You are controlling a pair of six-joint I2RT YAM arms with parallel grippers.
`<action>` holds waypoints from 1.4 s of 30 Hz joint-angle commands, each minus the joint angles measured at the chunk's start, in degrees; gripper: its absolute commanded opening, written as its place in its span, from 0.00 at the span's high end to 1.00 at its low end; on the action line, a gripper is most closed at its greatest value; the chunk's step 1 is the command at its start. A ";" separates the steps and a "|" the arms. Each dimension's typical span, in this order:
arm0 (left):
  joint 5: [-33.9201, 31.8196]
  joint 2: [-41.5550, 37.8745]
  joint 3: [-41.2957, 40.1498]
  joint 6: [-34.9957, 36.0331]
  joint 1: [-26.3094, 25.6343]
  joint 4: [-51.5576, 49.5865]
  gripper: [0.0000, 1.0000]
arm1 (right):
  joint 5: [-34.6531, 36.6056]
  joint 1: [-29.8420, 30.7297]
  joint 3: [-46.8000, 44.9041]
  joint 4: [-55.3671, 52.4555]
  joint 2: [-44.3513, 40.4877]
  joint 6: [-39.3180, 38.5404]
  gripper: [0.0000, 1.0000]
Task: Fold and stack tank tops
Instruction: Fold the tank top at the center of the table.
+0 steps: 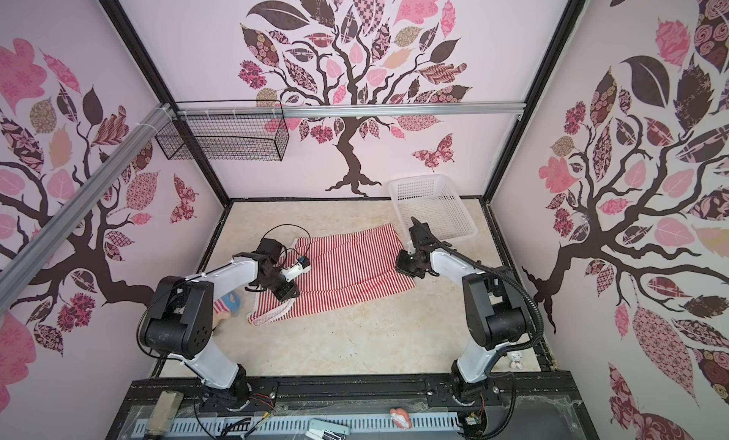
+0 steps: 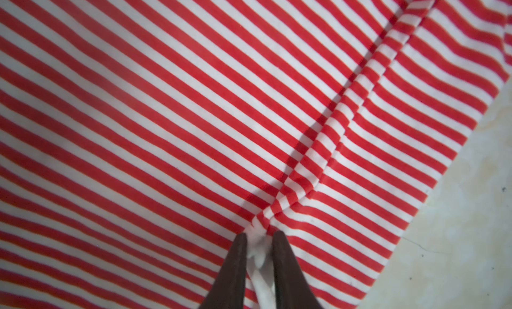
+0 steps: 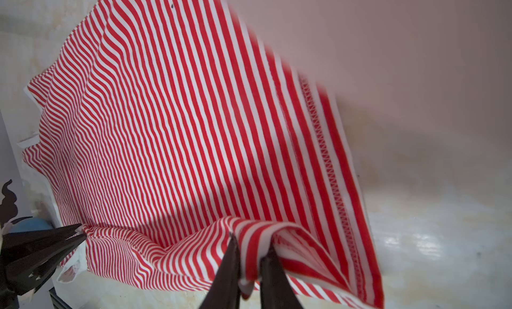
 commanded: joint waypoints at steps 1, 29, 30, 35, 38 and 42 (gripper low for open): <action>0.85 0.07 1.59 0.34 0.15 -0.66 0.92 | -0.49 -0.22 1.83 -1.74 0.99 0.10 0.85; 0.59 -3.26 1.98 -0.58 2.34 1.37 1.00 | 2.31 -1.01 4.74 -0.86 3.02 1.99 0.84; 0.66 -3.47 1.84 -0.81 2.60 1.75 1.00 | 2.57 -1.10 4.74 -1.03 3.17 1.99 0.85; 1.62 -4.86 1.07 -1.53 3.56 2.77 1.00 | 3.18 -1.34 4.16 -0.92 3.42 2.15 0.85; 1.77 -4.60 1.12 -1.37 3.62 2.69 1.00 | 2.60 -1.36 4.28 -0.60 3.90 2.23 0.84; 1.73 -3.31 1.66 -1.55 3.61 2.91 1.00 | 1.90 -1.45 4.83 -0.25 4.82 2.32 0.83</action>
